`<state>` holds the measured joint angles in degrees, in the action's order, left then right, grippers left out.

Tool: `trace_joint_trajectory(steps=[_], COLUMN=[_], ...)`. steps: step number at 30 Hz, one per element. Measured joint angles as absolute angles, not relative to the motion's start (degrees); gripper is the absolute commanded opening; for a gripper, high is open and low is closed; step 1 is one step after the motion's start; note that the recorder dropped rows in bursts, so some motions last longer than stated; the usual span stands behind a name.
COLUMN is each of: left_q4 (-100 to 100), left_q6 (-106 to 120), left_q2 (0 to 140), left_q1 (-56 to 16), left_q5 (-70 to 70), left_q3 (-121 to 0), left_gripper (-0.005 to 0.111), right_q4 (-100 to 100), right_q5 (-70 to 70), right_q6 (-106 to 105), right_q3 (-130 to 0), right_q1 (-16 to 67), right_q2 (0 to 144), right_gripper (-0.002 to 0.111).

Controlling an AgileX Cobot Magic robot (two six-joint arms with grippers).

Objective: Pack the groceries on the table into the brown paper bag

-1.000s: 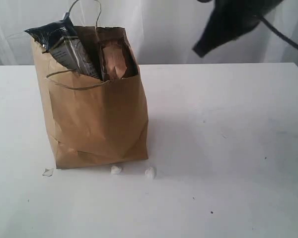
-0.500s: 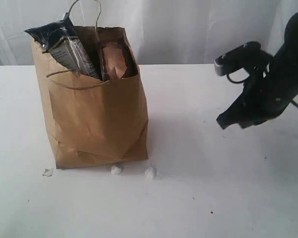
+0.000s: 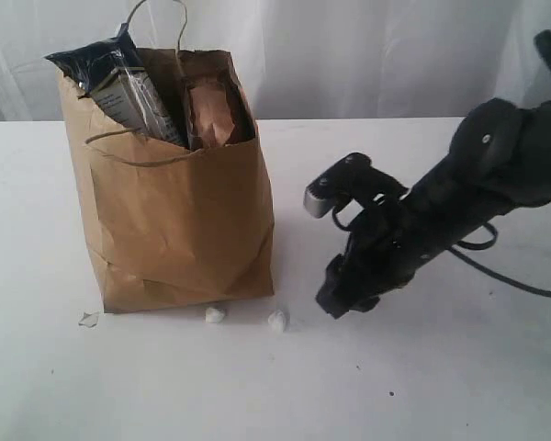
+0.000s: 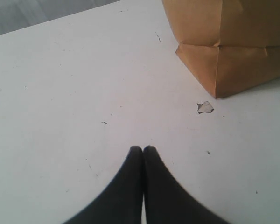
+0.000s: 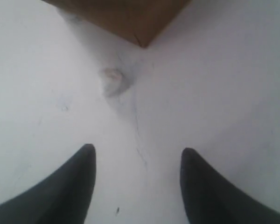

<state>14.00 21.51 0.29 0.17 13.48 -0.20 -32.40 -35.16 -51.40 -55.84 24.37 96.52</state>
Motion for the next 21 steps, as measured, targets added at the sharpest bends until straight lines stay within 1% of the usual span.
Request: trace_joint_trajectory(steps=[5, 9, 14, 21], left_q4=[14.0, 14.0, 14.0, 14.0], left_q6=[21.51, 21.51, 21.51, 21.51], left_q2=[0.29, 0.29, 0.29, 0.29], left_q1=[0.17, 0.17, 0.17, 0.17], left_q5=[13.48, 13.48, 13.48, 13.48], left_q3=[-0.2, -0.2, -0.2, -0.2], left_gripper=[0.0, 0.0, 0.0, 0.0], right_q4=[-33.22, -33.22, -33.22, -33.35], right_q5=[-24.37, -20.5, -17.24, -12.36], right_q6=[-56.58, -57.47, -57.65, -57.79], right_q3=[-55.84, -55.84, -55.84, -55.84], right_q1=[31.01, 33.84, 36.0, 36.0], right_q2=[100.58, 103.21, 105.99, 108.13], right_gripper=[0.053, 0.052, 0.048, 0.041])
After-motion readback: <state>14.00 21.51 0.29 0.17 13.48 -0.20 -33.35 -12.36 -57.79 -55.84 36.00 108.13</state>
